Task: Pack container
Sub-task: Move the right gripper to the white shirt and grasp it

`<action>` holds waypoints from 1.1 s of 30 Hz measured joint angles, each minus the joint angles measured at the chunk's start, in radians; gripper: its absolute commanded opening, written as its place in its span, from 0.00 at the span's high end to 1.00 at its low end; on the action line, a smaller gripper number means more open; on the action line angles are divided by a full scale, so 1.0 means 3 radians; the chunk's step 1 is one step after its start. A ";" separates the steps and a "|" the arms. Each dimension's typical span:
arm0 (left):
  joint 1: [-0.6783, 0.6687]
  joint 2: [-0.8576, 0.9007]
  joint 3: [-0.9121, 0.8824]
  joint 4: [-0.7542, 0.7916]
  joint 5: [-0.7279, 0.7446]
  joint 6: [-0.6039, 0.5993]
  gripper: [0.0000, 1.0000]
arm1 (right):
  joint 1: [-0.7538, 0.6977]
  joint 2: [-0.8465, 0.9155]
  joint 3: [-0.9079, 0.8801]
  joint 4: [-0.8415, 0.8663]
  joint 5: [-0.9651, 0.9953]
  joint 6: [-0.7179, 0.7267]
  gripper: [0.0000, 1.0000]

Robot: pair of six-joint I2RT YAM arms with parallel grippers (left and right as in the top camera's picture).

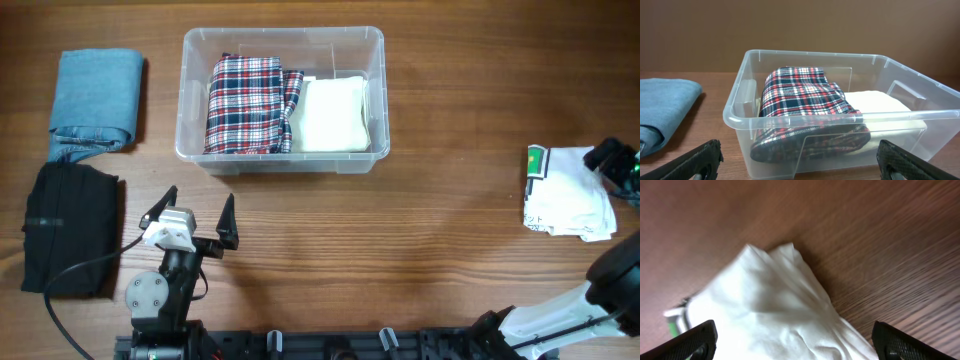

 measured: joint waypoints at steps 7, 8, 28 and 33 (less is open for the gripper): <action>0.0000 0.0000 0.0000 0.0000 0.0000 0.0000 0.00 | 0.0000 0.0264 0.0000 -0.0161 -0.0013 -0.0112 0.00; 0.0000 0.0000 0.0000 0.0000 0.0000 0.0000 0.00 | 0.0000 0.0299 0.0000 -0.0170 -0.0024 -0.0112 0.00; 0.0000 0.0000 0.0000 0.0000 0.0000 0.0000 0.00 | 0.0664 0.0416 0.0027 0.0347 -0.0516 0.1212 0.07; 0.0000 0.0000 0.0000 0.0000 0.0000 0.0000 0.00 | 0.0652 0.0422 0.0070 0.0181 -0.0427 0.0401 0.08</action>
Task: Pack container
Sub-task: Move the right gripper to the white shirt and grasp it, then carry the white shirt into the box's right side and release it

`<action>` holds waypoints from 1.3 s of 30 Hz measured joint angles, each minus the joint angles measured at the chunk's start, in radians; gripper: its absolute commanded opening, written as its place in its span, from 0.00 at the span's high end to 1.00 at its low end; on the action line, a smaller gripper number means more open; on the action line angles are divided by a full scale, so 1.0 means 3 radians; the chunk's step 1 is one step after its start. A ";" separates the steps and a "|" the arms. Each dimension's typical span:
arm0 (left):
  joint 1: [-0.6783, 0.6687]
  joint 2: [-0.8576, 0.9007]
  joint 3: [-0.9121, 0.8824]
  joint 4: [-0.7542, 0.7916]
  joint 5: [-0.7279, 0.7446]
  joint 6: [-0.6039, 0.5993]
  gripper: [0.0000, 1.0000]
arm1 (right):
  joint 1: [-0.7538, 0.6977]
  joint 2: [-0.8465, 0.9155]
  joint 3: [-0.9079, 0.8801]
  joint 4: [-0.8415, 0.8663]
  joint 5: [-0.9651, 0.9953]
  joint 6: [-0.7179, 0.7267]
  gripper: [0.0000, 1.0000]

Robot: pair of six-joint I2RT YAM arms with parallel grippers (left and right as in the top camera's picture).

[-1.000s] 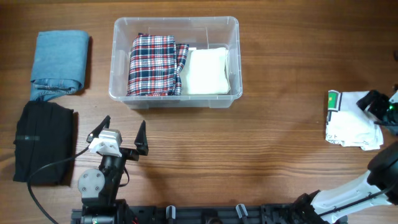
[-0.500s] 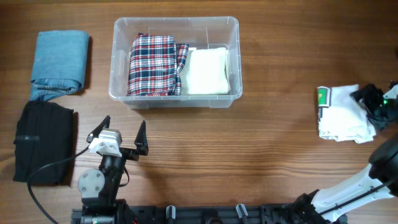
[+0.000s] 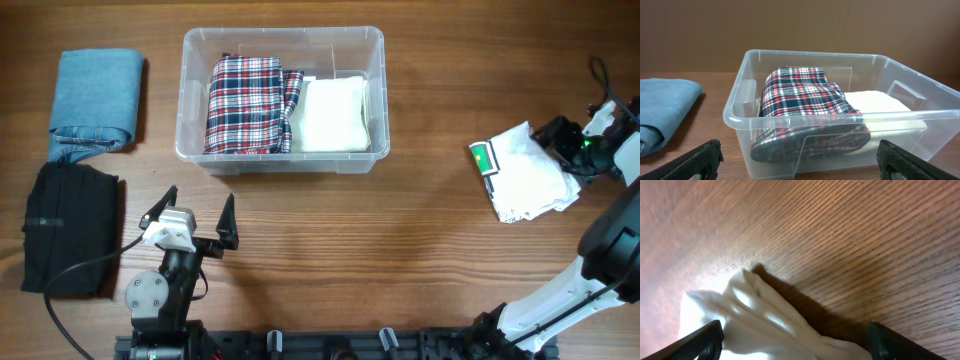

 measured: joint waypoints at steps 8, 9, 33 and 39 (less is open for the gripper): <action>0.0000 0.0000 0.0000 0.0000 0.0000 0.0000 0.00 | 0.0003 0.0000 0.0033 -0.0223 0.0245 -0.0841 0.72; 0.0000 0.0000 0.0000 0.0000 0.0000 0.0000 0.00 | 0.0003 0.0000 0.0037 -0.0231 0.0210 -0.0862 0.78; 0.0000 0.0000 0.0000 0.0000 0.0000 0.0000 0.00 | 0.1053 -0.0779 0.0842 -0.0278 -0.0680 0.0263 0.96; 0.0000 0.0000 0.0000 0.0000 0.0000 0.0000 0.00 | 0.1790 -0.1431 0.0842 -0.0172 -0.0301 0.1025 0.96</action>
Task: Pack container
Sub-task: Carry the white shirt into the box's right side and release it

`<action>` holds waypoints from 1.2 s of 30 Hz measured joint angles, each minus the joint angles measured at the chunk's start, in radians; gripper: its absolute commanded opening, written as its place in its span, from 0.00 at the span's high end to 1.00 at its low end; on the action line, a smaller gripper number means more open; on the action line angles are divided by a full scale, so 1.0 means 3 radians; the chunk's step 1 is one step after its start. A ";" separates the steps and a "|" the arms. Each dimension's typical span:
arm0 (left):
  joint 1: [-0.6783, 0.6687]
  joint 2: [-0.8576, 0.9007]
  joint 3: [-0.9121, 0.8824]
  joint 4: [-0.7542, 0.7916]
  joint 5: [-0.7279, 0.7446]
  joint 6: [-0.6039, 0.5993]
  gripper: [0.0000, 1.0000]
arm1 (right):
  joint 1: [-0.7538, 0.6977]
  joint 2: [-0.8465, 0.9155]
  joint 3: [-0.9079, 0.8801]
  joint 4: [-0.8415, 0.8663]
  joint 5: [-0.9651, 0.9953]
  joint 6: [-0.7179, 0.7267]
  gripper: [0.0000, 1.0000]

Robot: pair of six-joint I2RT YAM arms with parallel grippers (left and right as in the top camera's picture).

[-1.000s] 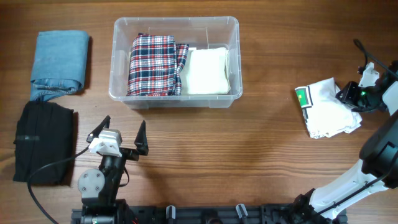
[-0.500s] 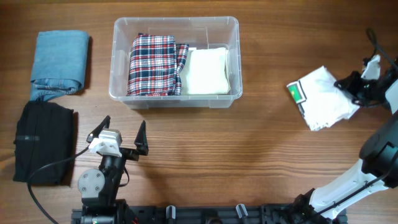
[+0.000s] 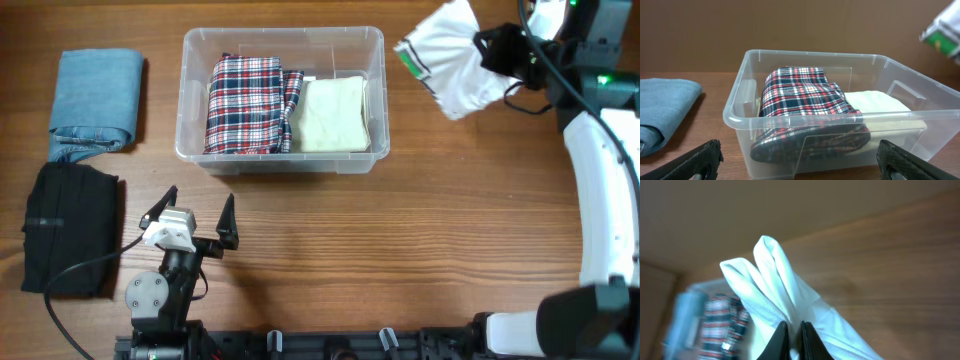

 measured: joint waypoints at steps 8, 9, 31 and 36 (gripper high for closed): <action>0.0000 0.0000 0.0000 0.0000 0.0000 0.0000 0.00 | 0.0731 -0.0183 0.0006 0.0318 0.0266 0.1565 0.96; 0.0000 0.0000 0.0000 0.0000 0.0000 0.0000 0.00 | 0.0876 -0.0153 0.0006 0.0449 0.0324 0.1759 0.96; 0.0000 0.0000 0.0000 0.0000 0.0000 0.0000 0.00 | 0.1797 0.0964 0.0006 0.0720 0.1321 0.3928 0.96; 0.0000 0.0000 0.0000 0.0000 0.0000 0.0000 0.00 | 0.1863 0.0964 0.0006 0.0635 0.1607 0.4164 0.48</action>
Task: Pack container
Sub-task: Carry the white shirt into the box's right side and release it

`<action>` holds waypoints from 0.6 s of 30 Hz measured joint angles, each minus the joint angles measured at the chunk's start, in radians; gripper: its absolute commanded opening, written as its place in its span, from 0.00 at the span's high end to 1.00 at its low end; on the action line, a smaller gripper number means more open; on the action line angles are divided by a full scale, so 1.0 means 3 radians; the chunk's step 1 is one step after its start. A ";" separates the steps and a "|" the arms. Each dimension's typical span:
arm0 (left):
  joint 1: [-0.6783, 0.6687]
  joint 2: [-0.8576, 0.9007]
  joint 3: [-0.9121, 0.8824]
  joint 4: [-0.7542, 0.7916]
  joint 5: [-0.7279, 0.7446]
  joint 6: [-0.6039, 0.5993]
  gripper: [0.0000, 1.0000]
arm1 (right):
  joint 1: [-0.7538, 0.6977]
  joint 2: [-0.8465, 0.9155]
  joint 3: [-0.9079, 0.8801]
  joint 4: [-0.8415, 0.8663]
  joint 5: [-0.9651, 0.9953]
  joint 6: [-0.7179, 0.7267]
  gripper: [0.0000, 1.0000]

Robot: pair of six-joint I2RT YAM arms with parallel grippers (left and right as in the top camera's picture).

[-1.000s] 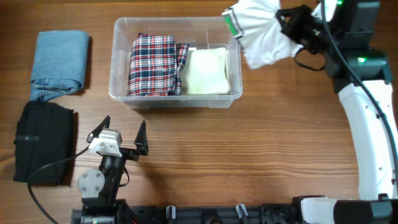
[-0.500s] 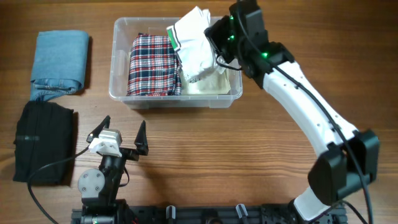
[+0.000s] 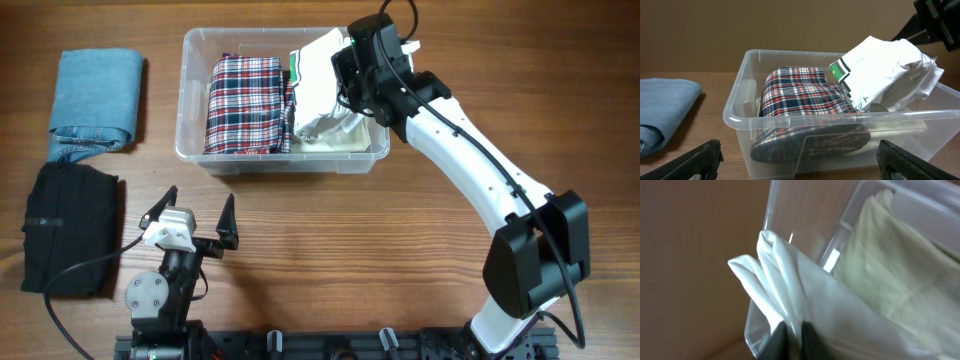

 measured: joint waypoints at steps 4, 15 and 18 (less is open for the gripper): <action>0.0000 0.0000 0.0000 0.0000 0.0000 0.0000 0.00 | -0.0001 0.0000 0.0000 0.0076 0.0050 -0.0069 0.15; 0.0000 0.0000 0.0000 0.0000 0.0000 0.0000 0.00 | -0.0001 -0.0009 0.0045 0.0205 0.0048 -0.3621 0.83; 0.0000 0.0000 0.0000 0.0000 0.0000 0.0000 0.00 | -0.0001 -0.0009 0.0045 -0.0094 0.0050 -0.4250 0.96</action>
